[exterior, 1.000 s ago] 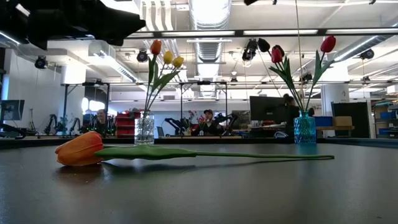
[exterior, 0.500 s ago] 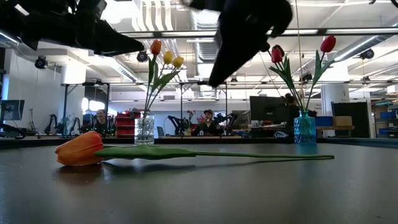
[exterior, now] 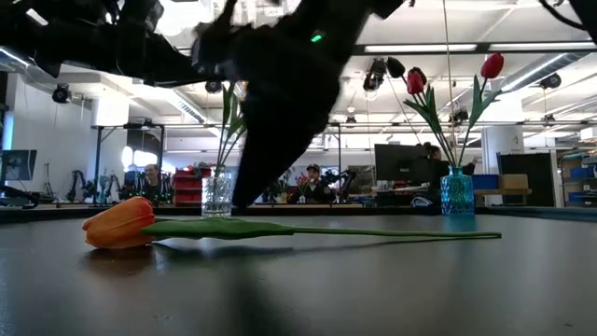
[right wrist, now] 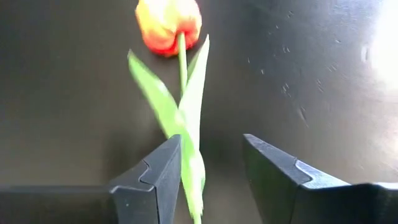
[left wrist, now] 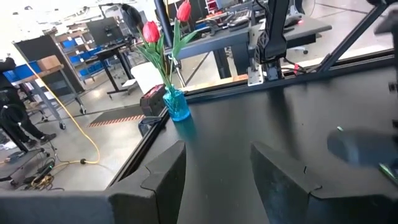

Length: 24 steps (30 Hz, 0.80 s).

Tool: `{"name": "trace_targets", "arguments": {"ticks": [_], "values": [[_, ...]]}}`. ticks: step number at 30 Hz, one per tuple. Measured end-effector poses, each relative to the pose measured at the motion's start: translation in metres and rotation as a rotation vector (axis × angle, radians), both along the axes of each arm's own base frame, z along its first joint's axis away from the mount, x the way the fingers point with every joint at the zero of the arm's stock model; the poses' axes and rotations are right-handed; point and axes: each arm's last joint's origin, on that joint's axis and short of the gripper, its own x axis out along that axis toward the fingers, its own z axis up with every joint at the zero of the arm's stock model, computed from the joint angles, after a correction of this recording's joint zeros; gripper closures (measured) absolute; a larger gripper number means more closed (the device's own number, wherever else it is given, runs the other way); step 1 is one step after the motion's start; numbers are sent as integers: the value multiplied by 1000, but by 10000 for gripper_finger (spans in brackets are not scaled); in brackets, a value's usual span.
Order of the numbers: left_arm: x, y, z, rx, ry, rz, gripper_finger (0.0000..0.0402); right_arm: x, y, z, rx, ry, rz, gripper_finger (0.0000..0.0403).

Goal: Sort flowers into vase by color
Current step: Put the orange flower into the transparent vase

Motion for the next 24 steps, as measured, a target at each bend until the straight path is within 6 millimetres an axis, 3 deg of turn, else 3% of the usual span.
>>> {"name": "trace_targets", "arguments": {"ticks": [5, 14, 19, 24], "values": [[-1, 0, 1, -7, -5, 0, 237, 19, 1, -17, 5, 45, -45, 257], [-1, 0, 1, -37, -16, 3, 237, 38, 6, -25, -25, 133, -8, 310], [-2, -1, 3, 10, -19, -38, 239, 37, 5, -14, -51, 108, 15, 380], [-4, -3, 7, 22, -49, -97, 259, 36, 3, 14, -194, 5, -18, 390]]}}
